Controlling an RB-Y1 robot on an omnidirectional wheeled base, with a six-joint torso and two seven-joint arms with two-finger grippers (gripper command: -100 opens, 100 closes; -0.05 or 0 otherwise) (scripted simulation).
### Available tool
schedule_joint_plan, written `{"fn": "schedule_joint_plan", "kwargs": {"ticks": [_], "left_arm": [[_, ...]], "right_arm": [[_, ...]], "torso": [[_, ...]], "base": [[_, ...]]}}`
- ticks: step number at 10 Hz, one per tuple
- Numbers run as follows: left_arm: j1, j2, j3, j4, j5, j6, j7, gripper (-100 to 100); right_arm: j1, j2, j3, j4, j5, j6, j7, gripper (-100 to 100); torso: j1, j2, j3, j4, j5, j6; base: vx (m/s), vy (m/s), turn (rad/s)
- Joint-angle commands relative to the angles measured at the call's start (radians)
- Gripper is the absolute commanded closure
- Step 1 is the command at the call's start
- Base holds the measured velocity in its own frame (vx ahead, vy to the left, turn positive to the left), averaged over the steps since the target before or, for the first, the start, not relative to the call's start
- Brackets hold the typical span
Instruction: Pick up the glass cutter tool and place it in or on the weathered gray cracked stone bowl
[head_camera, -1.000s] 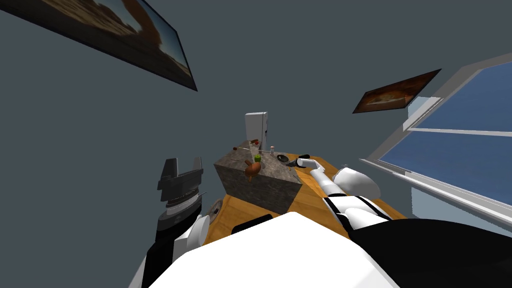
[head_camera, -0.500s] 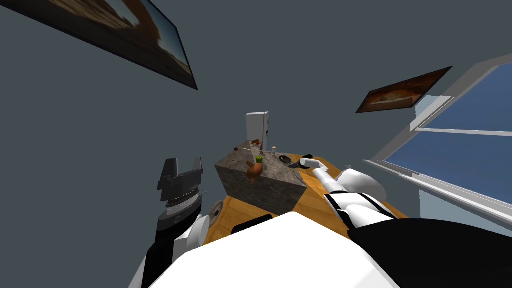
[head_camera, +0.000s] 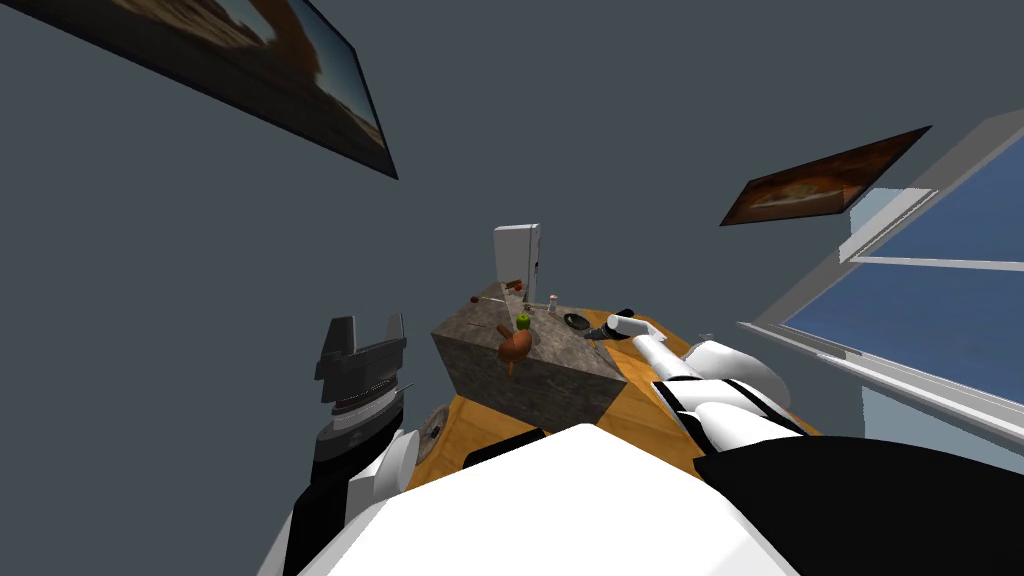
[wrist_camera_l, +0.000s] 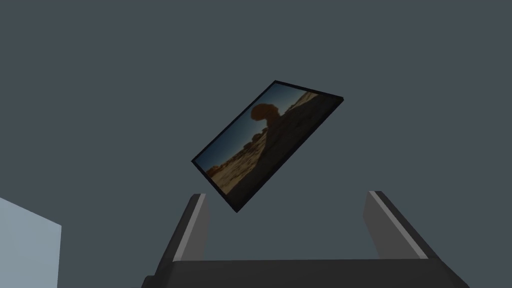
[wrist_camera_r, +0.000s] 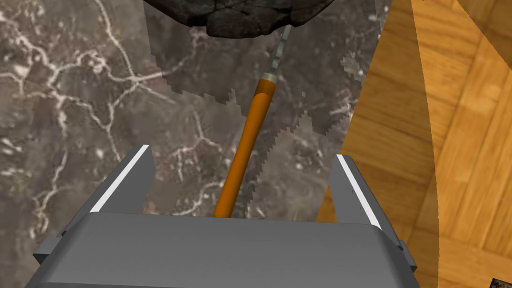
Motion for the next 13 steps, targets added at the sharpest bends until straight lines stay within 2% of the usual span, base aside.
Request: {"fn": "schedule_joint_plan", "kwargs": {"ticks": [1,4,5,7,10,11,12,13], "left_arm": [[0.000,0.000,0.000,0.000,0.000,0.000,0.000,0],[0.000,0.000,0.000,0.000,0.000,0.000,0.000,0],[0.000,0.000,0.000,0.000,0.000,0.000,0.000,0],[0.000,0.000,0.000,0.000,0.000,0.000,0.000,0],[0.000,0.000,0.000,0.000,0.000,0.000,0.000,0],[0.000,0.000,0.000,0.000,0.000,0.000,0.000,0],[0.000,0.000,0.000,0.000,0.000,0.000,0.000,0],[0.000,0.000,0.000,0.000,0.000,0.000,0.000,0]], "right_arm": [[-0.004,-0.010,-0.001,0.041,-0.008,0.014,-0.013,-100],[-0.020,-0.066,-0.006,0.167,-0.047,0.066,-0.069,-100],[-0.020,-0.066,-0.006,0.172,-0.047,0.066,-0.069,-100],[-0.025,-0.094,-0.007,0.233,-0.063,0.088,-0.094,-100],[-0.027,-0.114,-0.007,0.276,-0.073,0.101,-0.111,-100],[-0.025,-0.110,-0.008,0.260,-0.071,0.100,-0.108,-100],[-0.025,-0.112,-0.008,0.261,-0.071,0.102,-0.110,0],[-0.022,-0.095,-0.011,0.286,-0.055,0.070,-0.130,-100]], "torso": [[0.000,0.000,0.000,0.000,0.000,0.000],[0.000,0.000,0.000,0.000,0.000,0.000],[0.000,-0.002,-0.001,0.000,0.000,0.000],[0.000,0.001,0.001,0.000,0.000,0.000],[-0.002,0.004,0.002,0.001,0.000,0.000],[-0.003,0.006,0.003,0.001,-0.001,0.000],[-0.003,0.006,0.003,0.001,-0.001,0.000],[-0.003,0.006,0.004,0.001,-0.001,0.000]], "base": [[0.070,0.034,0.004],[0.101,0.047,0.017],[0.082,0.041,0.008],[0.071,0.046,0.010],[0.029,0.023,-0.035],[0.000,0.000,0.000],[0.000,0.000,0.000],[-0.051,-0.039,0.223]]}}
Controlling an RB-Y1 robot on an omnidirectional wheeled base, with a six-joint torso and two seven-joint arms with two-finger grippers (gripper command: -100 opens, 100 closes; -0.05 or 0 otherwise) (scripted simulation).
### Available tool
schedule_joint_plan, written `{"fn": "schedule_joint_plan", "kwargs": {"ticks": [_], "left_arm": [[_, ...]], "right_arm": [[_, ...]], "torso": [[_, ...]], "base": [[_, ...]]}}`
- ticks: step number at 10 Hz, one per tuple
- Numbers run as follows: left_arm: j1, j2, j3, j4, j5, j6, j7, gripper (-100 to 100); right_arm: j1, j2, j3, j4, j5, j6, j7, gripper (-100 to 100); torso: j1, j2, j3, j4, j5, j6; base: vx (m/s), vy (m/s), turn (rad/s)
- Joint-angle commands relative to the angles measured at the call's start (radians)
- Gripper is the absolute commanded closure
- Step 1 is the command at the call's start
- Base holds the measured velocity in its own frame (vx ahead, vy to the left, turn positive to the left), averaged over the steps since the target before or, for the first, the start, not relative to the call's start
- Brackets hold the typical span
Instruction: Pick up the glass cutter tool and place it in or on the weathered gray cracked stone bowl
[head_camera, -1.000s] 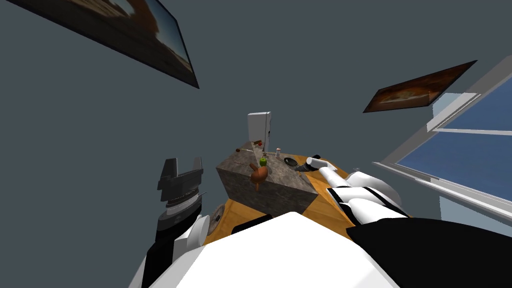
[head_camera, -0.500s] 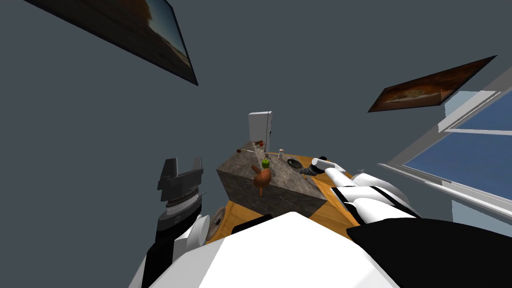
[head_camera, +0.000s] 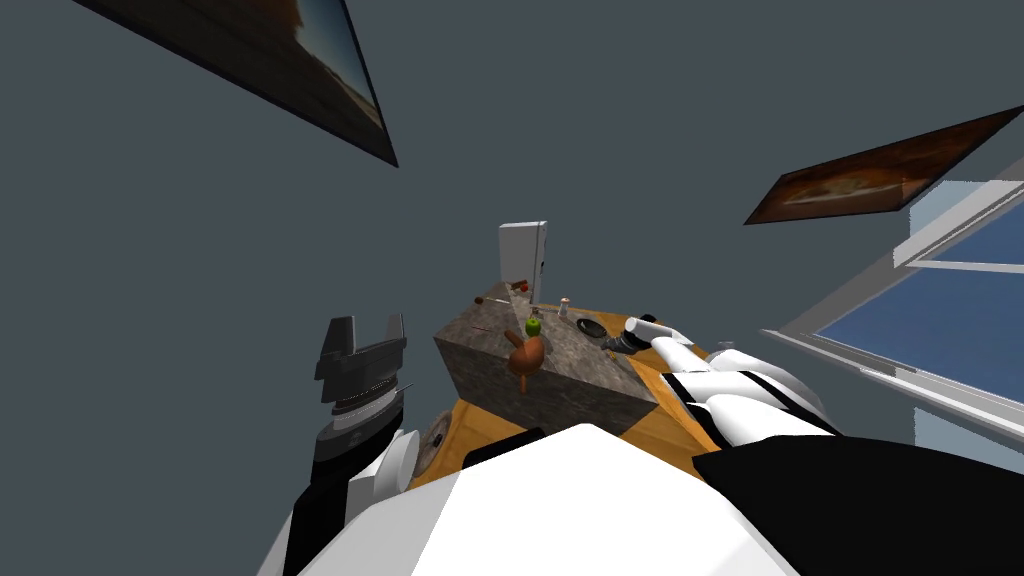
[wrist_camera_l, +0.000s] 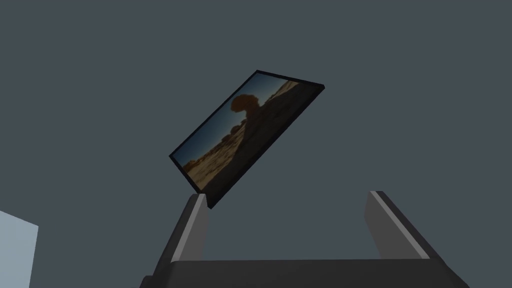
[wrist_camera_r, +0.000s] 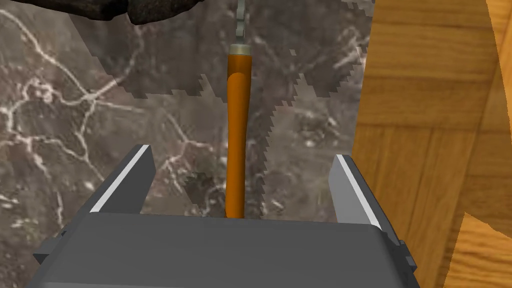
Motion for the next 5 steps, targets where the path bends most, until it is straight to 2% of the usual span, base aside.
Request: {"fn": "schedule_joint_plan", "kwargs": {"ticks": [1,2,3,4,5], "left_arm": [[0.000,0.000,0.000,0.000,0.000,0.000,0.000,0],[0.000,0.000,0.000,0.000,0.000,0.000,0.000,0],[0.000,0.000,0.000,0.000,0.000,0.000,0.000,0],[0.000,0.000,0.000,0.000,0.000,0.000,0.000,0],[0.000,0.000,0.000,0.000,0.000,0.000,0.000,0]], "right_arm": [[0.004,0.013,-0.003,0.019,0.013,-0.030,-0.019,-100],[0.005,0.020,-0.004,0.029,0.019,-0.042,-0.027,-100],[0.007,0.016,-0.004,0.013,0.016,-0.029,-0.027,-100],[0.008,0.017,-0.004,0.014,0.017,-0.032,-0.028,100],[0.008,0.017,-0.004,0.014,0.017,-0.032,-0.028,100]], "torso": [[0.000,0.000,0.000,0.000,0.000,0.000],[-0.003,0.001,0.001,0.000,-0.001,0.001],[-0.003,0.002,0.001,0.001,-0.001,0.001],[-0.001,0.000,0.001,0.000,0.000,0.002],[0.001,-0.001,0.000,0.000,0.000,0.001]], "base": [[-0.071,-0.089,0.263],[-0.070,-0.071,0.162],[-0.031,-0.025,0.024],[-0.005,-0.006,-0.005],[0.000,0.000,0.000]]}}
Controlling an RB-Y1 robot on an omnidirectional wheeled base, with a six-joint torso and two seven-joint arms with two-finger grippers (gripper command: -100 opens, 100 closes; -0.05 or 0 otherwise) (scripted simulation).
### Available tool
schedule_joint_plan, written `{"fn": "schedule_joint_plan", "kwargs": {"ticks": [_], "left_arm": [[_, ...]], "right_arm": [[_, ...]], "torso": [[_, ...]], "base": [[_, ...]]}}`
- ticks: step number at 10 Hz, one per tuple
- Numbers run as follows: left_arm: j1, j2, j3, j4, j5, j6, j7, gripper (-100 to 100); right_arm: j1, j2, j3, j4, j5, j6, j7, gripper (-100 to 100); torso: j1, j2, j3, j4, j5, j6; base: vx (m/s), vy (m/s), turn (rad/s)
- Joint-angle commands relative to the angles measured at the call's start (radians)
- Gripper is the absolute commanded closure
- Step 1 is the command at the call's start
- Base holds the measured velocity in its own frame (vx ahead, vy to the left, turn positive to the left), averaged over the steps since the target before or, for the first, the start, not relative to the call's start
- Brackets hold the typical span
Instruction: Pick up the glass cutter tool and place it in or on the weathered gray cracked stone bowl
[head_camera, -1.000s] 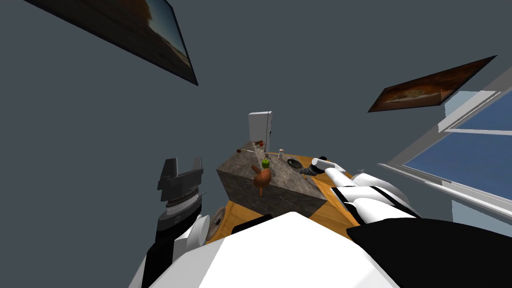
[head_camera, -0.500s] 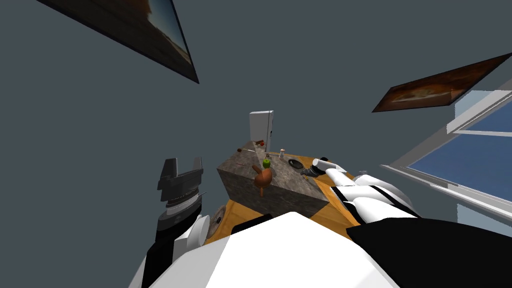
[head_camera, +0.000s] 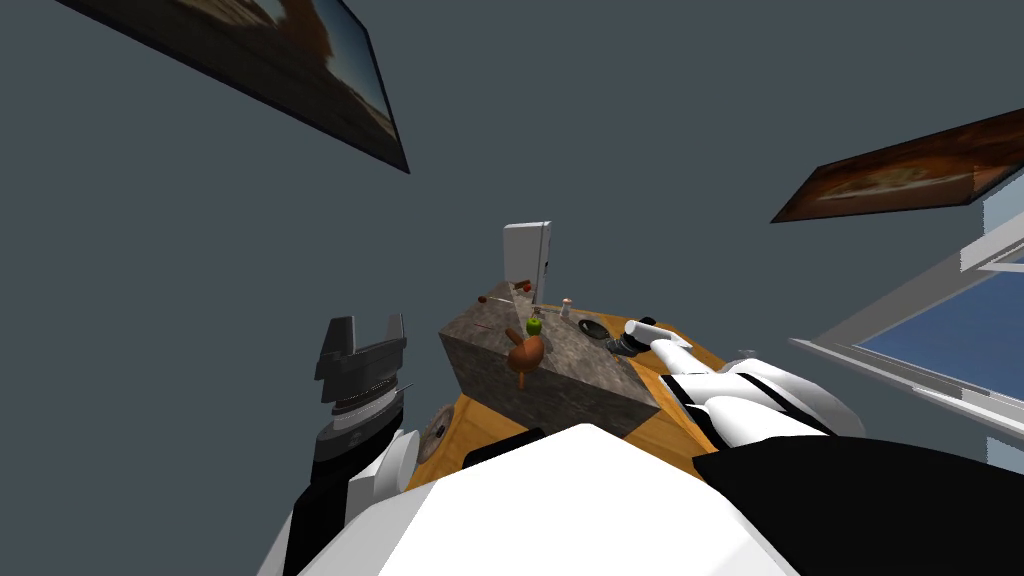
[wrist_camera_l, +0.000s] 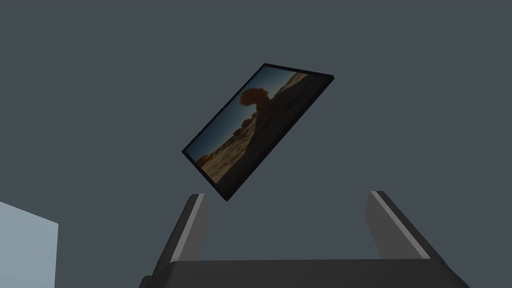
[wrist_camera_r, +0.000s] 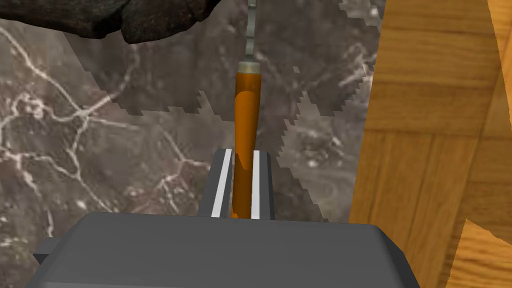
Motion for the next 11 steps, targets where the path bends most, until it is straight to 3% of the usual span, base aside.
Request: {"fn": "schedule_joint_plan", "kwargs": {"ticks": [1,3,4,5,7,8,9,11], "left_arm": [[0.000,0.000,0.000,0.000,0.000,0.000,0.000,0],[0.000,0.000,0.000,0.000,0.000,0.000,0.000,0],[0.000,0.000,0.000,0.000,0.000,0.000,0.000,0],[0.000,0.000,0.000,0.000,0.000,0.000,0.000,0],[0.000,0.000,0.000,0.000,0.000,0.000,0.000,0],[0.000,0.000,0.000,0.000,0.000,0.000,0.000,0],[0.000,0.000,0.000,0.000,0.000,0.000,0.000,0],[0.000,0.000,0.000,0.000,0.000,0.000,0.000,0]], "right_arm": [[0.000,0.000,0.000,0.000,0.000,0.000,0.000,100],[0.000,0.000,0.000,0.000,0.000,0.000,0.000,100],[0.000,0.000,0.000,0.000,0.000,0.000,0.000,0],[-0.004,-0.010,0.002,-0.005,-0.010,0.015,0.017,100],[0.000,-0.011,0.002,-0.020,-0.011,0.020,0.012,100],[0.000,-0.012,0.002,-0.019,-0.011,0.023,0.016,0],[-0.013,-0.043,-0.017,-0.042,-0.039,0.037,0.013,100],[-0.022,-0.067,-0.035,-0.061,-0.070,0.057,0.008,100]], "torso": [[0.000,0.000,0.000,0.000,0.000,0.000],[0.000,-0.001,0.000,0.000,0.000,-0.001],[0.000,-0.001,0.000,0.000,0.000,-0.001],[0.000,-0.001,-0.001,0.000,0.000,-0.001],[0.003,-0.003,-0.002,-0.001,0.001,0.002],[0.002,-0.002,-0.001,-0.001,0.000,0.000],[0.001,-0.002,-0.001,0.000,0.000,0.000],[-0.001,0.002,0.002,0.001,0.000,0.000]], "base": [[0.000,0.000,0.000],[0.000,0.000,0.000],[0.000,0.000,0.000],[0.037,0.029,-0.177],[0.046,0.046,-0.162],[0.002,0.005,0.007],[-0.038,-0.016,-0.007],[-0.071,-0.022,0.012]]}}
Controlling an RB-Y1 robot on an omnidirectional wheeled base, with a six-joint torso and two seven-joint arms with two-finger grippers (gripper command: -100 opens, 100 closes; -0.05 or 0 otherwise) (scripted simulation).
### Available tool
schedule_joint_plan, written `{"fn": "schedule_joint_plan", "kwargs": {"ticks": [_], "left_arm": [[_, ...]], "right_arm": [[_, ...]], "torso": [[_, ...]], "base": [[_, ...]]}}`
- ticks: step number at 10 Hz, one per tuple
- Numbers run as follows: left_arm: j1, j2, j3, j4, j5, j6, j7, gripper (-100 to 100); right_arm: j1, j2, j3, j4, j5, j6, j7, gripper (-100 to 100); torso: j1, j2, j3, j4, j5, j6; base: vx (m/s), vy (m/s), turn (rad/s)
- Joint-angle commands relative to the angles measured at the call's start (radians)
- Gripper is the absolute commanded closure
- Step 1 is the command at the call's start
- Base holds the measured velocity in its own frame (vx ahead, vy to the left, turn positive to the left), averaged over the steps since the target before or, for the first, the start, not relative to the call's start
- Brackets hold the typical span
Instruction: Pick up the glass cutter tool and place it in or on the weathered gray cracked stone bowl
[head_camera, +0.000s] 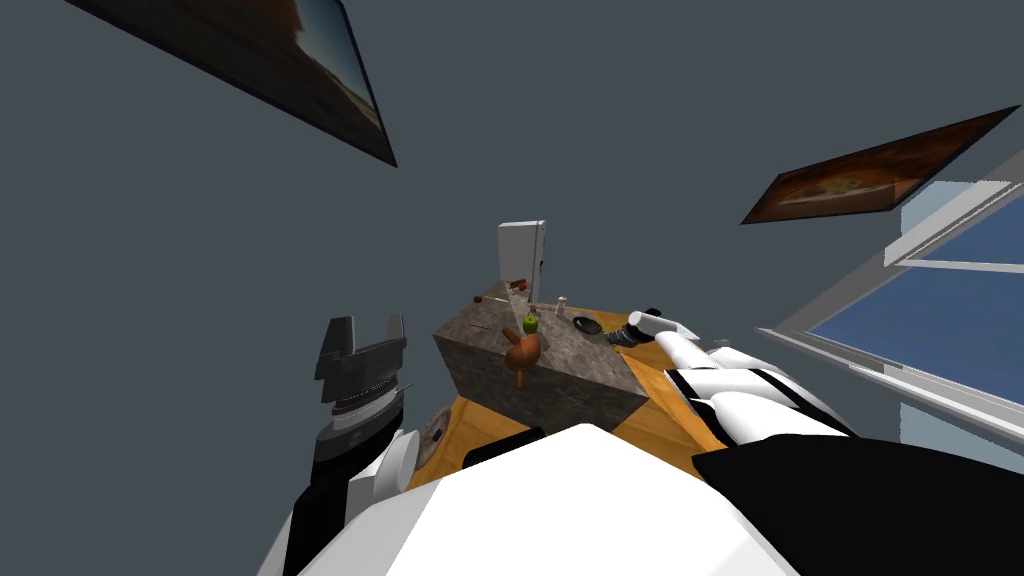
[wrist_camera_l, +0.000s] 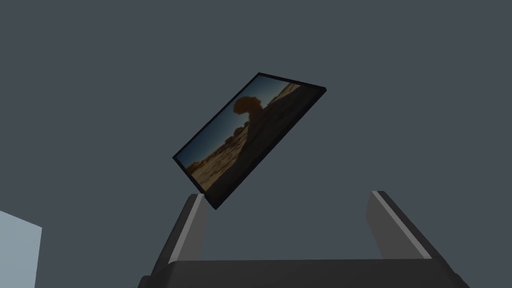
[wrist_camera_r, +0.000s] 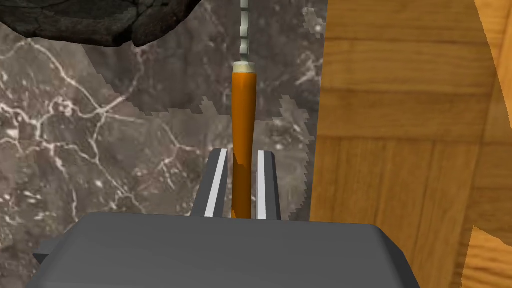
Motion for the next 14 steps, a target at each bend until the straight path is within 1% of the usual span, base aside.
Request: {"fn": "schedule_joint_plan", "kwargs": {"ticks": [1,2,4,5,6,7,9,11,12,14], "left_arm": [[0.000,0.000,0.000,0.000,0.000,0.000,0.000,0],[0.000,0.000,0.000,0.000,0.000,0.000,0.000,0],[0.000,0.000,0.000,0.000,0.000,0.000,0.000,0],[0.000,0.000,0.000,0.000,0.000,0.000,0.000,0],[0.000,0.000,0.000,0.000,0.000,0.000,0.000,0],[0.000,0.000,0.000,0.000,0.000,0.000,0.000,0],[0.000,0.000,0.000,0.000,0.000,0.000,0.000,0],[0.000,0.000,0.000,0.000,0.000,0.000,0.000,0],[0.000,0.000,0.000,0.000,0.000,0.000,0.000,0],[0.000,0.000,0.000,0.000,0.000,0.000,0.000,0]], "right_arm": [[-0.010,-0.029,-0.022,-0.019,-0.038,0.023,-0.004,100],[-0.014,-0.038,-0.028,-0.026,-0.049,0.032,-0.007,100],[-0.027,-0.071,-0.050,-0.048,-0.091,0.066,-0.023,100],[-0.038,-0.093,-0.062,-0.062,-0.116,0.089,-0.036,100],[-0.042,-0.100,-0.065,-0.066,-0.122,0.097,-0.040,100],[-0.058,-0.123,-0.068,-0.069,-0.132,0.122,-0.066,100],[-0.066,-0.134,-0.053,-0.053,-0.111,0.132,-0.099,100],[-0.069,-0.142,-0.033,-0.032,-0.082,0.138,-0.136,100],[-0.070,-0.147,-0.017,-0.016,-0.059,0.142,-0.165,100],[-0.070,-0.151,0.000,0.001,-0.034,0.145,-0.195,100]], "torso": [[0.000,0.000,0.000,0.000,0.000,0.000],[-0.001,0.002,0.001,0.001,0.000,0.000],[-0.003,0.002,0.002,0.001,-0.001,0.001],[-0.003,0.003,0.002,0.001,-0.001,0.001],[-0.002,0.003,0.002,0.001,-0.001,-0.001],[-0.002,0.001,0.001,0.001,-0.001,-0.001],[-0.003,-0.003,-0.002,-0.001,-0.002,-0.003],[-0.003,-0.009,-0.005,-0.002,-0.003,-0.003],[-0.002,-0.010,-0.006,-0.003,-0.003,-0.003],[-0.001,-0.011,-0.007,-0.003,-0.002,-0.003]], "base": [[-0.109,-0.052,0.033],[-0.096,-0.054,0.040],[-0.092,-0.064,0.057],[-0.095,-0.068,0.101],[-0.069,-0.061,0.085],[-0.062,-0.061,0.245],[-0.009,-0.067,0.267],[0.043,-0.038,0.221],[0.044,-0.025,0.257],[0.040,-0.021,0.205]]}}
